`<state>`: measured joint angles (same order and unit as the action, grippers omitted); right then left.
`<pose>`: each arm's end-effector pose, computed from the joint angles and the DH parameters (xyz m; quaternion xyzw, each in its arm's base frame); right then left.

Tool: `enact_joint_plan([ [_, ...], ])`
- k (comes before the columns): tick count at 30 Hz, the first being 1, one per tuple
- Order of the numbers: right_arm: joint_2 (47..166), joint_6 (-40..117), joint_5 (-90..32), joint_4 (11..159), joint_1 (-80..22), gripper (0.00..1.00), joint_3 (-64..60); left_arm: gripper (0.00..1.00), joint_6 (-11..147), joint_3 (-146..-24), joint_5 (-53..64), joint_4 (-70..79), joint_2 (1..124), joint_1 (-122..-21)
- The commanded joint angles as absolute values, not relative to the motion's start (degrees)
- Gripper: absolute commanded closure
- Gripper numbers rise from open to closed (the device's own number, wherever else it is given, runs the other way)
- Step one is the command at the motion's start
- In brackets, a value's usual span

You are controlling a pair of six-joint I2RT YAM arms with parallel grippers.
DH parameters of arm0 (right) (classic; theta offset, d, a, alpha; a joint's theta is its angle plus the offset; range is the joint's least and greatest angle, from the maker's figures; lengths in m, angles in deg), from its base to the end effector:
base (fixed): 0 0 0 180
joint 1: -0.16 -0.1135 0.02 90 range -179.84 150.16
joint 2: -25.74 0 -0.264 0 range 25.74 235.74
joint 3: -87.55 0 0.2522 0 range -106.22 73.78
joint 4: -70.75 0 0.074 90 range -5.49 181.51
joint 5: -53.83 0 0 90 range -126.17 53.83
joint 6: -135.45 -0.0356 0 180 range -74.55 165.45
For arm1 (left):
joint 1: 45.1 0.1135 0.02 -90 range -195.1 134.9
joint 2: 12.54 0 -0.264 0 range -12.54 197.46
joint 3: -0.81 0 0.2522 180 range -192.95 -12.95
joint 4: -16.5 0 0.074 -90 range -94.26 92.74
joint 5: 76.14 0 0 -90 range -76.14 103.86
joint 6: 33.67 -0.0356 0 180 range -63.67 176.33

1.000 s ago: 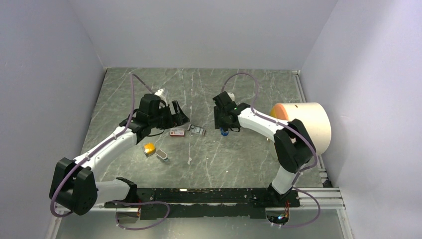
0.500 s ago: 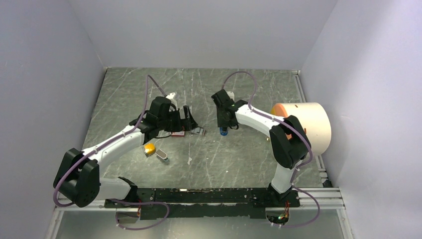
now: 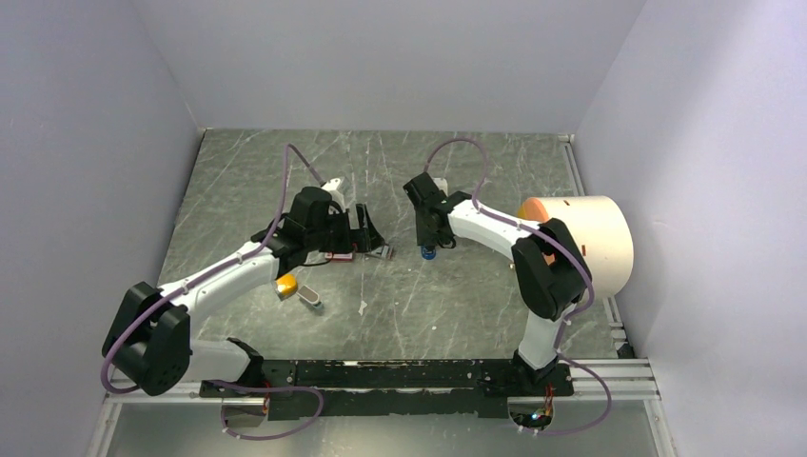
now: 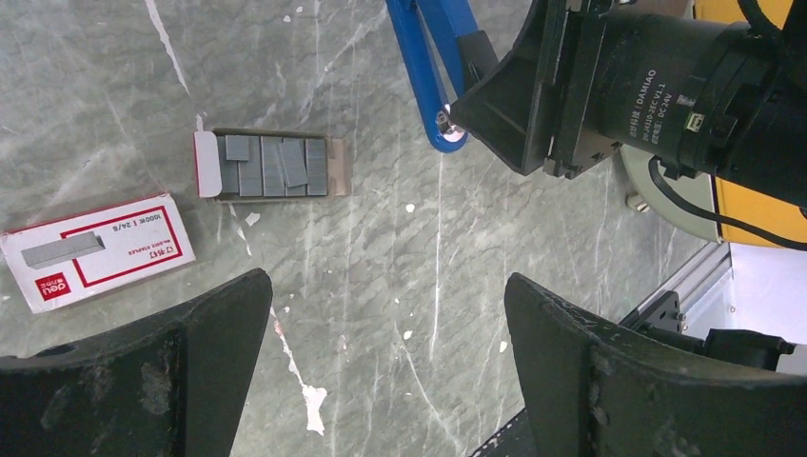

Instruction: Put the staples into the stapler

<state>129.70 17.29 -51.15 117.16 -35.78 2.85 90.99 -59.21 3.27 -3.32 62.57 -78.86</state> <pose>0.3021 0.2076 0.1877 -0.0383 0.9688 0.0029 0.2447 0.2333 -0.1638 0.2406 0.0357 0.8832 -0.3266 0.3348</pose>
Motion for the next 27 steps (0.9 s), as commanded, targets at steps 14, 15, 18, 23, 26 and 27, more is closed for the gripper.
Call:
enact_joint_plan([
  [14, 106.59, 1.97, -40.53, 104.43, -35.44, 0.81, 19.78, 0.27, 101.97, -56.51, 1.13, 8.00, 68.75, -86.44],
  [15, 104.66, 0.72, -40.14, 103.41, -35.48, 0.81, 21.51, 0.28, 103.23, -56.39, 0.83, 9.56, 69.81, -87.31],
  [18, 100.05, -1.79, -38.51, 101.71, -35.43, 0.81, 25.12, 0.32, 106.14, -56.28, -0.23, 14.54, 73.26, -89.70],
  [23, 94.05, -4.99, -33.64, 97.56, -35.35, 0.81, 29.40, 0.33, 107.40, -55.14, -0.29, 21.69, 74.74, -91.30],
  [26, 93.19, -6.41, -31.38, 96.66, -35.37, 0.81, 30.18, 0.36, 107.36, -54.43, -0.08, 22.24, 74.50, -91.33],
  [27, 93.01, -6.98, -30.63, 96.09, -35.43, 0.81, 30.50, 0.39, 107.55, -53.88, -0.06, 22.48, 74.48, -91.32],
])
